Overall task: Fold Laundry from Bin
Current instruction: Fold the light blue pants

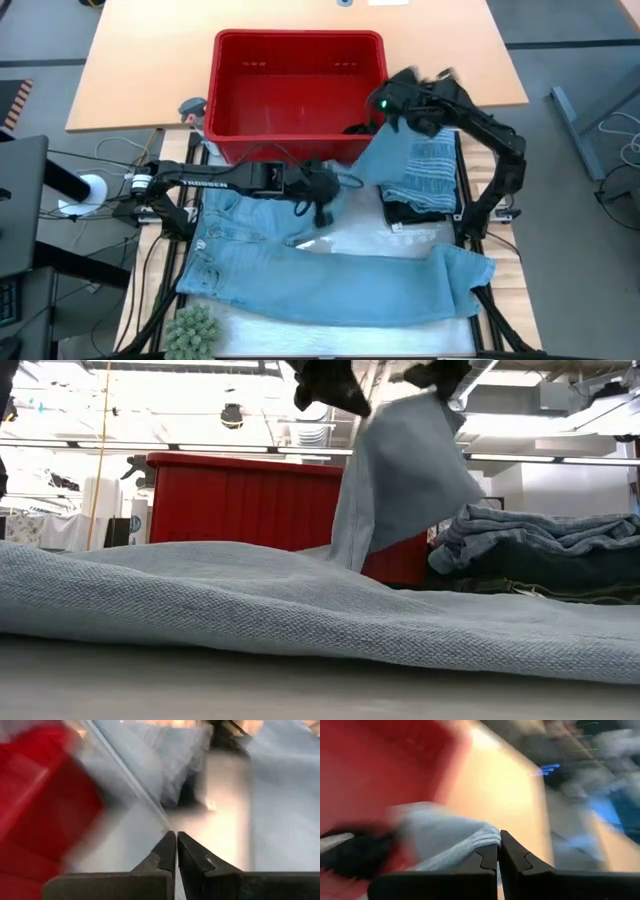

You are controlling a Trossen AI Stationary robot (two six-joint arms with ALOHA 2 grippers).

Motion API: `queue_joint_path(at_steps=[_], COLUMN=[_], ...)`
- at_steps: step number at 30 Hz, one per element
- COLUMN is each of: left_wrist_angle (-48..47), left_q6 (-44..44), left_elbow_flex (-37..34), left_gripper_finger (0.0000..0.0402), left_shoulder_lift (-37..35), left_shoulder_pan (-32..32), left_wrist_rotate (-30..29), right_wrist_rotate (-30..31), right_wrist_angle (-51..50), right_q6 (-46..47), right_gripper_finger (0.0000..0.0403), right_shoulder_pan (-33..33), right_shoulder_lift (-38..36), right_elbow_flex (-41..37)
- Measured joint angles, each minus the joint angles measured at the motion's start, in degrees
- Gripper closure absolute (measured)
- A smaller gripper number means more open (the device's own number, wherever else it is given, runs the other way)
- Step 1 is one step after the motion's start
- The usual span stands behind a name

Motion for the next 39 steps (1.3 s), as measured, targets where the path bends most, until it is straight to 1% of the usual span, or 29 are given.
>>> queue_joint_path(at_steps=[1, 2, 4, 5, 6, 8, 11, 13, 15, 17, 20, 23, 25, 29, 33, 36, 39], left_wrist_angle=[-1.20, -2.55, -0.35, -0.39, 0.48, 0.74, 0.10, -1.70, -0.69, -4.46, -7.36, -9.67, -11.24, -13.02, -14.46, -14.47, -14.70], left_q6=[-0.83, -1.34, -1.88, -2.21, -2.30, -1.53, -0.25, -0.10, -0.05, -0.10, 0.36, 0.33, -0.04, -0.22, -1.14, -1.80, -2.49], left_elbow_flex=[-0.27, -0.56, -0.61, -0.58, -0.44, -0.15, -0.35, -0.56, 0.03, -0.18, -0.34, -0.25, -0.23, -0.28, -0.28, -0.26, -0.23], left_gripper_finger=[0.0401, 0.0401, 0.0400, 0.0400, 0.0400, 0.0400, 0.0401, 0.0401, 0.0401, 0.0401, 0.0401, 0.0401, 0.0401, 0.0401, 0.0401, 0.0401, 0.0401], left_shoulder_lift=[0.45, 0.94, 2.12, 2.62, 2.74, 3.22, 5.40, 5.58, 5.47, 5.45, 6.04, 5.82, 5.70, 4.47, 2.54, 0.57, -1.48], left_shoulder_pan=[-0.24, -0.72, -1.29, -1.50, -1.40, -1.81, -3.47, -4.23, -4.27, -4.46, -5.22, -5.62, -5.85, -7.26, -8.67, -9.54, -10.56], left_wrist_rotate=[2.86, 3.69, 5.43, 5.26, 5.06, 4.12, 4.19, 4.11, 2.03, 0.26, 0.51, 0.65, 0.23, 0.66, 1.13, 2.26, 3.80], right_wrist_rotate=[2.86, 5.40, 9.12, 10.43, 10.36, 7.16, -1.62, -5.50, -7.51, -9.44, -13.01, -14.34, -16.16, -21.61, -24.37, -26.87, -30.73], right_wrist_angle=[0.24, 0.37, -0.18, -0.01, -0.15, -0.30, -0.31, -0.37, -0.34, -0.28, -0.30, -0.31, -0.31, -0.30, -0.56, -0.35, -0.28], right_q6=[0.77, 1.56, 2.02, 1.70, 1.18, 0.65, 0.61, 1.56, 2.38, 2.55, 3.03, 5.51, 8.59, 17.87, 26.50, 31.30, 35.02], right_gripper_finger=[0.0379, 0.0379, 0.0379, 0.0379, 0.0379, 0.0379, 0.0379, 0.0379, 0.0379, 0.0379, 0.0379, 0.0377, 0.0377, 0.0379, 0.0372, 0.0369, 0.0368], right_shoulder_pan=[-0.94, -1.59, -1.93, -1.78, -1.48, -1.11, -0.23, 0.13, 1.15, 2.29, 3.88, 4.79, 5.54, 6.65, 8.66, 10.67, 12.24], right_shoulder_lift=[0.00, -0.14, -0.29, -0.39, -0.69, -0.76, -0.79, -0.96, -1.11, -1.11, -1.30, -3.40, -5.38, -10.92, -18.39, -23.47, -28.75], right_elbow_flex=[0.01, 0.07, 0.13, 0.15, 0.22, 0.12, 0.04, 0.01, -0.94, -2.58, -5.88, -11.06, -16.02, -28.90, -40.33, -46.40, -50.08])
